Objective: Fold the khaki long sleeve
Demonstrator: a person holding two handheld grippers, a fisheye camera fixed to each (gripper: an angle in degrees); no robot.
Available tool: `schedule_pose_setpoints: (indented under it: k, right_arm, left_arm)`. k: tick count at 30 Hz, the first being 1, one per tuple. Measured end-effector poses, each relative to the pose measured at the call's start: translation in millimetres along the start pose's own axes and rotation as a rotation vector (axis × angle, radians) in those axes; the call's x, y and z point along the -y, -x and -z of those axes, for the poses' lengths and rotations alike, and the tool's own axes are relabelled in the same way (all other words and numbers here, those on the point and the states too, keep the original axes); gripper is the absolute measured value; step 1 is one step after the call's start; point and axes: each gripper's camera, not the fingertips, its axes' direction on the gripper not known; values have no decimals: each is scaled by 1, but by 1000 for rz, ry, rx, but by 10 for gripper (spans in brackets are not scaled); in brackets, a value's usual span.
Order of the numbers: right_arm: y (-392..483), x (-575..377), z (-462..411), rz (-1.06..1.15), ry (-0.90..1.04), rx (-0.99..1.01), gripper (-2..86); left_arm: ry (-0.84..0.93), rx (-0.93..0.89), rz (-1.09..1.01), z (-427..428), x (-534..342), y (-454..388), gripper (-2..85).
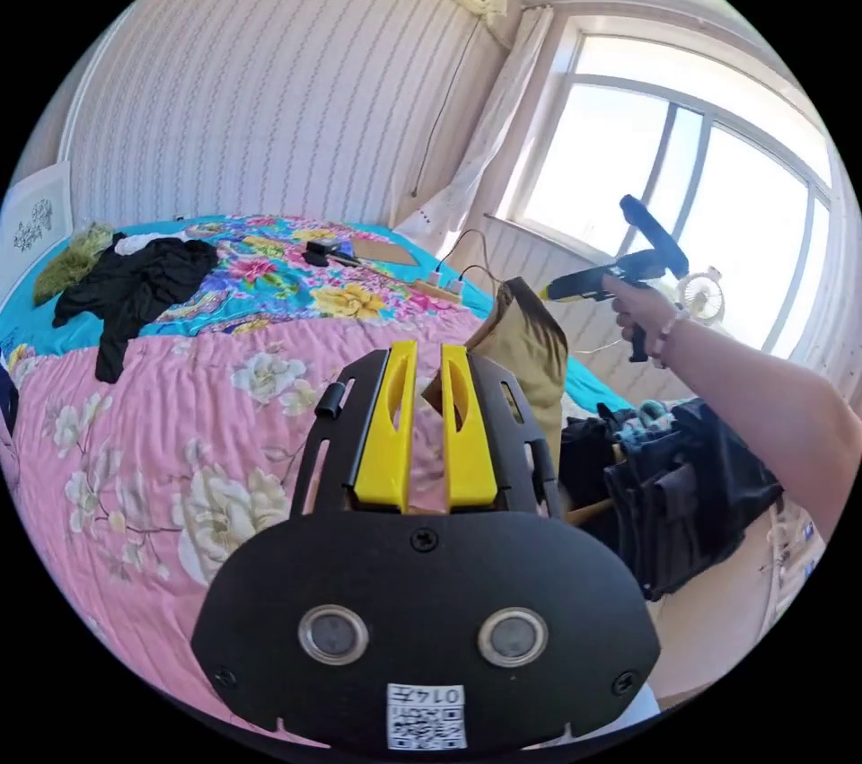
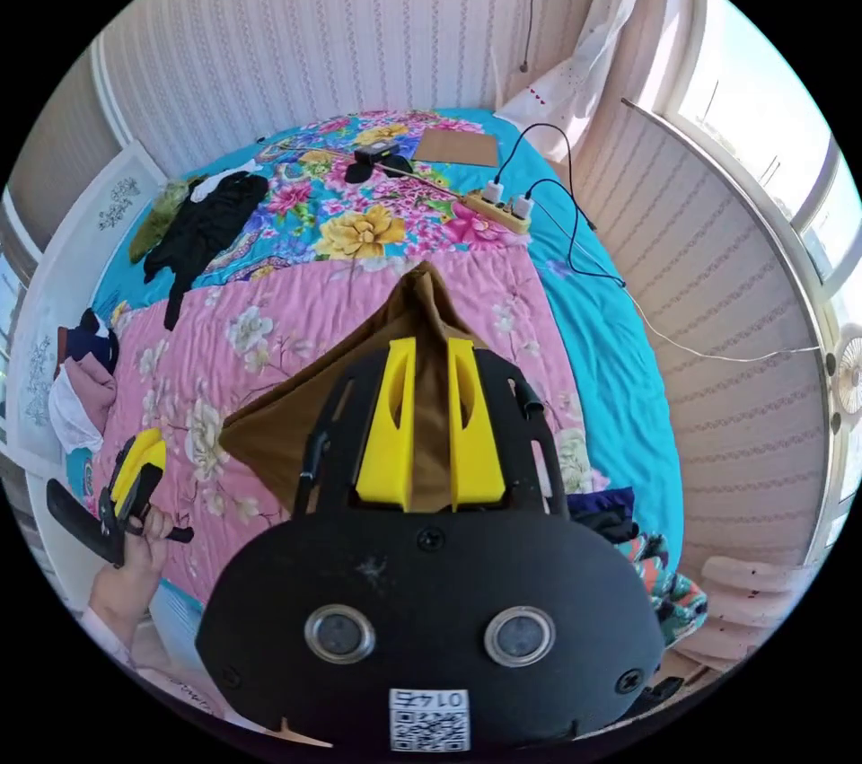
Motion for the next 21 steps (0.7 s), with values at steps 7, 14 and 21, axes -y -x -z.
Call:
schedule_pose_setpoints:
  k: [7,14,21]
  right_arm:
    - [64,-35,-40,166,-6,38,81]
    - [227,-88,-54,511,52,238,93]
    - [476,-127,-76,852,159,517,108]
  left_arm:
    - [100,30,-137,64,-80,68,15]
    - [172,290,42,222,-193,171,26]
    - [142,689,326,377,-271,313,80]
